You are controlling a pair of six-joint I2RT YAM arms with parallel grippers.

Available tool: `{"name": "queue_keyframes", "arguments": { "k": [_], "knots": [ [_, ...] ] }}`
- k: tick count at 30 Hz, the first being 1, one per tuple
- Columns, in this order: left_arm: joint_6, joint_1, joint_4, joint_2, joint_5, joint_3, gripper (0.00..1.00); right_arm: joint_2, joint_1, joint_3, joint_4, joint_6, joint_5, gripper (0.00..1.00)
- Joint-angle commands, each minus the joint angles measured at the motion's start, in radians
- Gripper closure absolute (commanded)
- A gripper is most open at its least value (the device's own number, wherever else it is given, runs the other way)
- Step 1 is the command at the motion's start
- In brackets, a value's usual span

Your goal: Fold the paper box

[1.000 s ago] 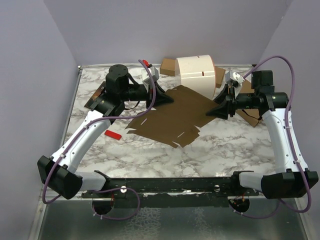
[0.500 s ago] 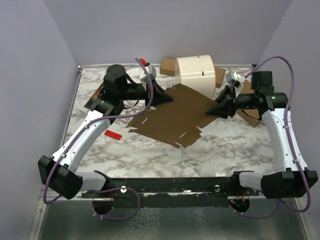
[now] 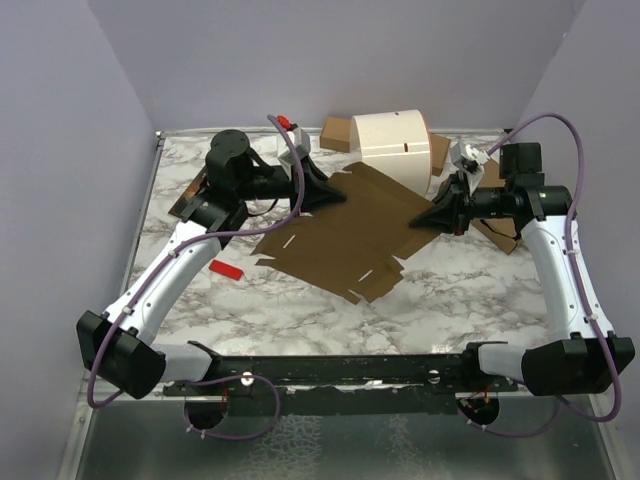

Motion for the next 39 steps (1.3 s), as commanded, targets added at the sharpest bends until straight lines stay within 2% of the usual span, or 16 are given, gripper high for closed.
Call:
{"name": "queue_keyframes", "arguments": {
  "k": [1,3,8,11,13,16,18,22,24,26,28,30,36,39],
  "knots": [
    [-0.018,0.048,0.063,-0.034,-0.112,-0.053,0.70,-0.005,-0.001,0.018,0.029,0.060,-0.011,0.99],
    [-0.065,0.095,0.086,-0.084,-0.183,-0.121,0.56,0.000,-0.001,0.038,0.026,0.068,0.016,0.99],
    [-0.240,0.276,0.169,-0.294,-0.337,-0.347,0.40,0.011,-0.001,0.065,0.031,0.082,0.079,0.99],
    [-0.281,0.336,0.204,-0.428,-0.402,-0.463,0.31,0.026,-0.001,0.079,0.015,0.061,0.103,0.99],
    [-0.273,0.358,0.188,-0.467,-0.438,-0.494,0.35,0.036,-0.001,0.098,-0.015,0.027,0.113,0.99],
    [-0.242,0.381,0.139,-0.444,-0.465,-0.480,0.53,0.049,-0.001,0.134,-0.065,-0.029,0.133,0.99],
    [-0.219,0.393,0.172,-0.398,-0.382,-0.459,0.59,0.055,-0.001,0.161,-0.104,-0.074,0.145,0.99],
    [-0.206,0.395,0.307,-0.304,-0.122,-0.404,0.59,0.080,-0.001,0.248,-0.216,-0.196,0.152,0.99],
    [-0.155,0.395,0.300,-0.268,-0.011,-0.331,0.56,0.097,-0.001,0.299,-0.276,-0.266,0.162,0.99],
    [-0.052,0.395,0.222,-0.246,0.083,-0.259,0.52,0.105,0.000,0.339,-0.338,-0.346,0.171,0.99],
    [0.119,0.393,0.086,-0.239,0.134,-0.207,0.45,0.101,0.000,0.347,-0.344,-0.390,0.184,0.99],
    [0.208,0.394,0.029,-0.248,0.178,-0.203,0.43,0.086,0.001,0.344,-0.344,-0.437,0.198,0.99],
    [0.253,0.393,0.169,-0.311,0.272,-0.331,0.28,0.061,0.016,0.346,-0.344,-0.502,0.231,0.99],
    [0.280,0.392,0.205,-0.298,0.331,-0.357,0.28,0.044,0.022,0.339,-0.344,-0.515,0.221,0.99]
  ]
}}
